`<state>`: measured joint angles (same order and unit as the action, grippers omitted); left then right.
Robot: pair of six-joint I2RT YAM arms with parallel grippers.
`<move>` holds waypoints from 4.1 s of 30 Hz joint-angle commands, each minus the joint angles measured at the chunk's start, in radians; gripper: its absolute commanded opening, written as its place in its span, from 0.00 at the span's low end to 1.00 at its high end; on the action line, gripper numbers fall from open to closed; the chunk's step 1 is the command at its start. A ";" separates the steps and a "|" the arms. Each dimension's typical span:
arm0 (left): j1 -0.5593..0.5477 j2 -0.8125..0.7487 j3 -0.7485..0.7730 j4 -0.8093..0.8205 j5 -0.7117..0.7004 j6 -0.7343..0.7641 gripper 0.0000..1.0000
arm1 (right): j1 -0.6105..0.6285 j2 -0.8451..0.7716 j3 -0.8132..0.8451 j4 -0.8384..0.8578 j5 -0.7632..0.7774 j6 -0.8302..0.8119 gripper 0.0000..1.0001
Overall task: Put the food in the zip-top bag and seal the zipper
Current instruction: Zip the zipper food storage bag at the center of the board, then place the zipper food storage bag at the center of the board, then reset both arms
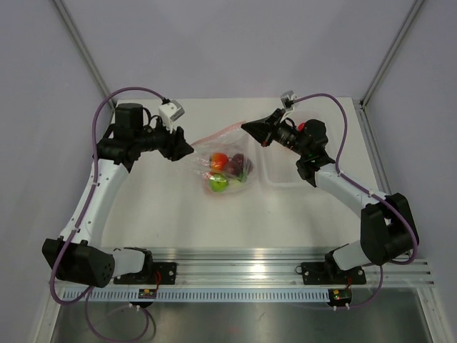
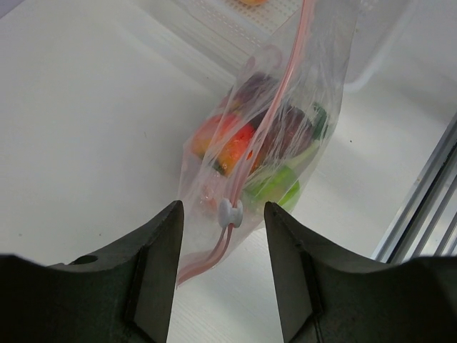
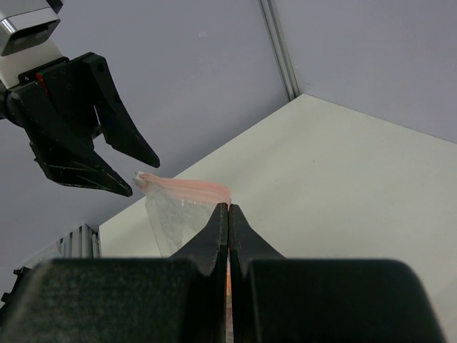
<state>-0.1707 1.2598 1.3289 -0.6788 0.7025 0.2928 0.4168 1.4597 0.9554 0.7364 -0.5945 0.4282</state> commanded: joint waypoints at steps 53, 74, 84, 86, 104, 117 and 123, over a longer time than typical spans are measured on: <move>0.149 -0.022 -0.054 -0.015 -0.124 0.069 0.00 | -0.001 -0.118 -0.098 0.153 0.318 0.057 0.00; 0.171 0.133 0.309 0.243 -0.216 -0.161 0.00 | -0.003 0.276 0.454 0.044 0.084 0.087 0.00; 0.171 0.010 0.170 0.254 -0.081 -0.147 0.78 | -0.001 0.304 0.297 0.069 -0.022 0.184 0.87; 0.169 -0.020 0.136 0.240 -0.096 -0.155 0.87 | -0.001 0.259 0.244 0.018 0.016 0.135 0.93; 0.160 -0.108 0.087 0.127 -0.273 -0.274 0.95 | -0.003 -0.010 0.310 -0.730 0.494 -0.198 1.00; 0.137 -0.157 -0.011 0.104 -0.448 -0.506 0.99 | -0.003 -0.180 0.321 -1.291 1.142 -0.126 0.99; 0.135 -0.237 -0.131 0.148 -0.503 -0.534 0.99 | -0.003 -0.229 0.263 -1.425 1.219 -0.052 0.99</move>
<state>-0.0315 1.0767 1.2304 -0.5819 0.2565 -0.1978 0.4160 1.2781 1.2385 -0.5728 0.5072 0.3153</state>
